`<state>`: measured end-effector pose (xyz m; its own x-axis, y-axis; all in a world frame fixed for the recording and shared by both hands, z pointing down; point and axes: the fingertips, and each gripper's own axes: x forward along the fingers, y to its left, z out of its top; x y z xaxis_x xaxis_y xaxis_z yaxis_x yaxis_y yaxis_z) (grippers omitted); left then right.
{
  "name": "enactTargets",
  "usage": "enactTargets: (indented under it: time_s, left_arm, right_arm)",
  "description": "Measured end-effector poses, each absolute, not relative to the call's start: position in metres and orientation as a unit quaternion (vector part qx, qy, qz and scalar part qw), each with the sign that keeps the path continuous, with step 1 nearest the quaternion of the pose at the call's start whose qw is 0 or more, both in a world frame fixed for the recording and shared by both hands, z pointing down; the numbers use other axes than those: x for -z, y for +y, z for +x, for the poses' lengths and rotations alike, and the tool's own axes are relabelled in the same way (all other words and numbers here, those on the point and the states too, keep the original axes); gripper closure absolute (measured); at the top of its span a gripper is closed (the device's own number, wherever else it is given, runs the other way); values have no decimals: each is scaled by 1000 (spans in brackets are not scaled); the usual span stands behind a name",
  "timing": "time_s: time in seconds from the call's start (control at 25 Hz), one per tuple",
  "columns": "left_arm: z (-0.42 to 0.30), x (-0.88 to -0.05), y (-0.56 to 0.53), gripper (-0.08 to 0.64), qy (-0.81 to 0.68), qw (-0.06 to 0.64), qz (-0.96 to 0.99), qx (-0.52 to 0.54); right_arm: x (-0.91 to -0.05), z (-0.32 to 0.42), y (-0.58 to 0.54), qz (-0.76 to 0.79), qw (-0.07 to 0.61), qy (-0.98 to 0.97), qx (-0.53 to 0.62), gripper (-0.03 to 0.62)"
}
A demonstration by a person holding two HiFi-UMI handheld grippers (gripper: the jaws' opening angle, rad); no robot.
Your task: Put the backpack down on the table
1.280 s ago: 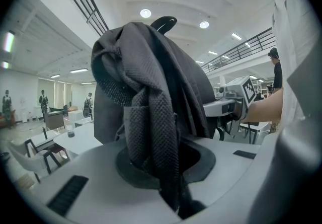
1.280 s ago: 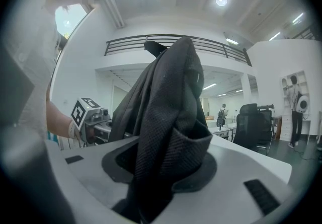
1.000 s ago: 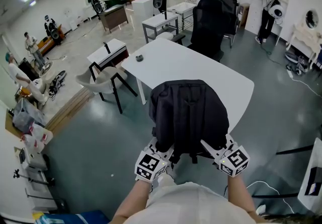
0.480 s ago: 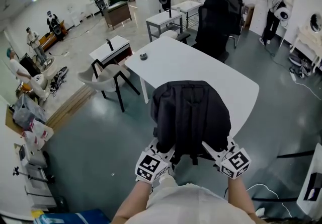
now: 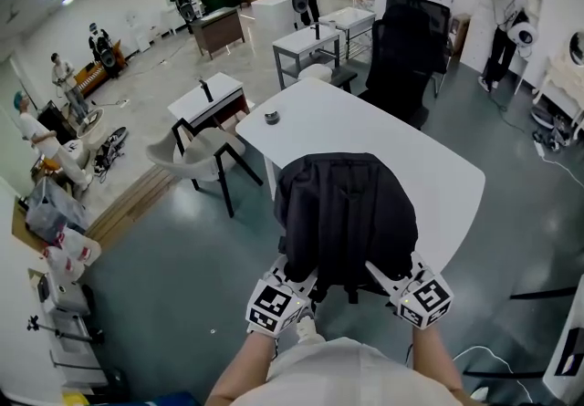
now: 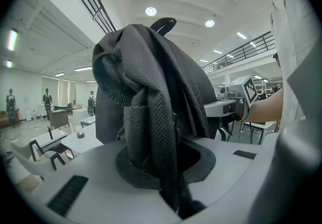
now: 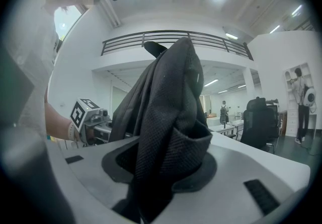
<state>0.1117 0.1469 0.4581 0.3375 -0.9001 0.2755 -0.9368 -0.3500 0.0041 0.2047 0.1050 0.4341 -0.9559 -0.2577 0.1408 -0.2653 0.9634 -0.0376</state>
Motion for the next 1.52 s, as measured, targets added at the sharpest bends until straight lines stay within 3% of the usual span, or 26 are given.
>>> enactTargets:
  time_s: [0.68, 1.52]
  left_arm:
    - [-3, -455, 109, 492, -567, 62, 814, -111]
    - [-61, -444, -13, 492, -557, 51, 821, -116]
  right_arm:
    - [-433, 91, 68, 133, 57, -989, -23, 425]
    - [-423, 34, -51, 147, 48, -988, -21, 425]
